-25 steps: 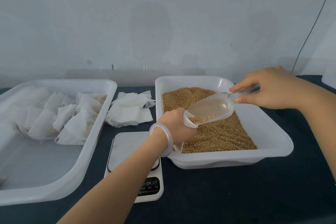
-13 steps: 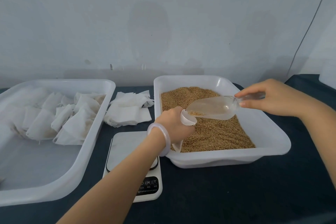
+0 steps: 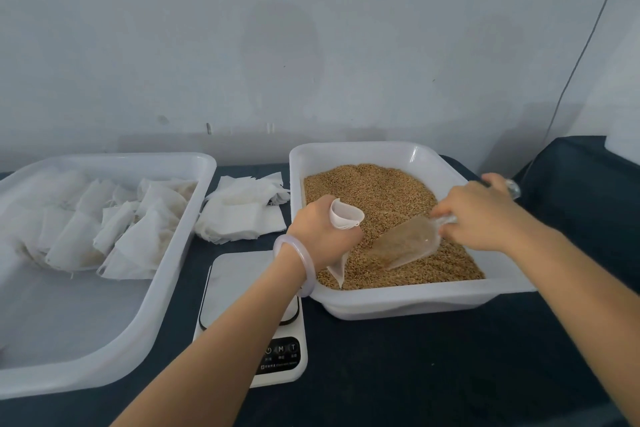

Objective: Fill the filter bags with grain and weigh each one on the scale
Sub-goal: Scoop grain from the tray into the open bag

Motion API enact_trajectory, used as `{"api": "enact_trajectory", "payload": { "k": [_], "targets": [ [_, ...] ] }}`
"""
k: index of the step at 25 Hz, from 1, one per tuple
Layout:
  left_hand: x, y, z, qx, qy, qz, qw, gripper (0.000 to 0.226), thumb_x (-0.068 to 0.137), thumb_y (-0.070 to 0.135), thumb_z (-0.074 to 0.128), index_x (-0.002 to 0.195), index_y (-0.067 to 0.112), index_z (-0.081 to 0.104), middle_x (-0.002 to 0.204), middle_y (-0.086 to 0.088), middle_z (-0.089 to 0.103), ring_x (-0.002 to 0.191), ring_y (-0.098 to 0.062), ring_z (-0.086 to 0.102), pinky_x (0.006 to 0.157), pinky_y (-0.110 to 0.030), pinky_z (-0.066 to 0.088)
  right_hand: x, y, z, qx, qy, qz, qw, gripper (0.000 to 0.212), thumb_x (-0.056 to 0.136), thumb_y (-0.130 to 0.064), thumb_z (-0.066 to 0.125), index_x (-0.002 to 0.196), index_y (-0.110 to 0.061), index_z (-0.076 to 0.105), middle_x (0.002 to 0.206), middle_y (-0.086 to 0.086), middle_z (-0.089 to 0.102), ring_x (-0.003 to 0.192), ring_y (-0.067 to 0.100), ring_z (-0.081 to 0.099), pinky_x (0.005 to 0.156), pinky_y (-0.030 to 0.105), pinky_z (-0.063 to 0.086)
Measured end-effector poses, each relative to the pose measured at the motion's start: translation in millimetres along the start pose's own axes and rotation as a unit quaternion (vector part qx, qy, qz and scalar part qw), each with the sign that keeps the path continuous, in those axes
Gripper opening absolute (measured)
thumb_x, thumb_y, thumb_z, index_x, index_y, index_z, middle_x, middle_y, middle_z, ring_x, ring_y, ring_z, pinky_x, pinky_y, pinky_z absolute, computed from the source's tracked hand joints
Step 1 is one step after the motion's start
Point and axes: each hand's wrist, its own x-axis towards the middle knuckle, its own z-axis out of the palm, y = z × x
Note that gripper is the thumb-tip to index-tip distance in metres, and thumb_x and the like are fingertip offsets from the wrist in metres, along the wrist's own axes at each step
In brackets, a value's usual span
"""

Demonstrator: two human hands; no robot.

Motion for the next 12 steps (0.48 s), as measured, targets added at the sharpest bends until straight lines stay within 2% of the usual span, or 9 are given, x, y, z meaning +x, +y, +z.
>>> {"api": "enact_trajectory", "payload": {
  "k": [2,4,6,10,12],
  "targets": [
    [-1,1,-1,-0.014,0.001,-0.003,1.0,0.019,0.063,0.03,0.058,0.069,0.02,0.043,0.065,0.006,0.049,0.06,-0.014,0.047,0.057,-0.027,0.038,2,-9,11,0.094,-0.025,0.012,0.995,0.024,0.088,-0.043,0.058,0.112,-0.045,0.063,0.115,-0.022,0.063,0.113,0.008,0.052,0.112,0.046,0.011],
    [-3,1,0,-0.022,0.005,-0.007,1.0,0.019,0.061,0.032,0.055,0.069,0.021,0.043,0.065,0.006,0.048,0.06,-0.012,0.046,0.056,-0.026,0.037,0,-2,17,0.153,-0.045,0.038,0.986,0.029,0.087,-0.051,0.058,0.115,-0.045,0.061,0.121,-0.023,0.06,0.116,0.008,0.052,0.111,0.045,0.021],
    [-3,1,0,-0.024,0.014,-0.01,1.0,0.019,0.059,0.034,0.053,0.068,0.022,0.042,0.066,0.007,0.048,0.059,-0.011,0.046,0.054,-0.025,0.035,-4,11,19,0.209,-0.055,0.05,0.975,0.031,0.083,-0.053,0.061,0.113,-0.045,0.062,0.119,-0.022,0.061,0.117,0.01,0.053,0.109,0.049,0.03],
    [1,-3,1,0.034,0.004,0.0,0.999,0.02,0.071,0.028,0.061,0.072,0.023,0.042,0.069,0.006,0.05,0.062,-0.013,0.049,0.056,-0.027,0.039,-15,27,1,0.384,-0.042,0.046,0.921,0.017,0.08,-0.038,0.069,0.096,-0.043,0.064,0.099,-0.023,0.062,0.11,0.01,0.057,0.104,0.043,0.039],
    [3,-3,2,0.079,-0.014,-0.006,0.997,0.019,0.074,0.027,0.062,0.075,0.025,0.042,0.073,0.006,0.053,0.067,-0.014,0.053,0.058,-0.028,0.041,-19,30,-15,0.419,-0.015,0.029,0.907,0.018,0.081,-0.032,0.07,0.093,-0.044,0.064,0.097,-0.025,0.062,0.106,0.006,0.058,0.102,0.036,0.039]
  ]
}}
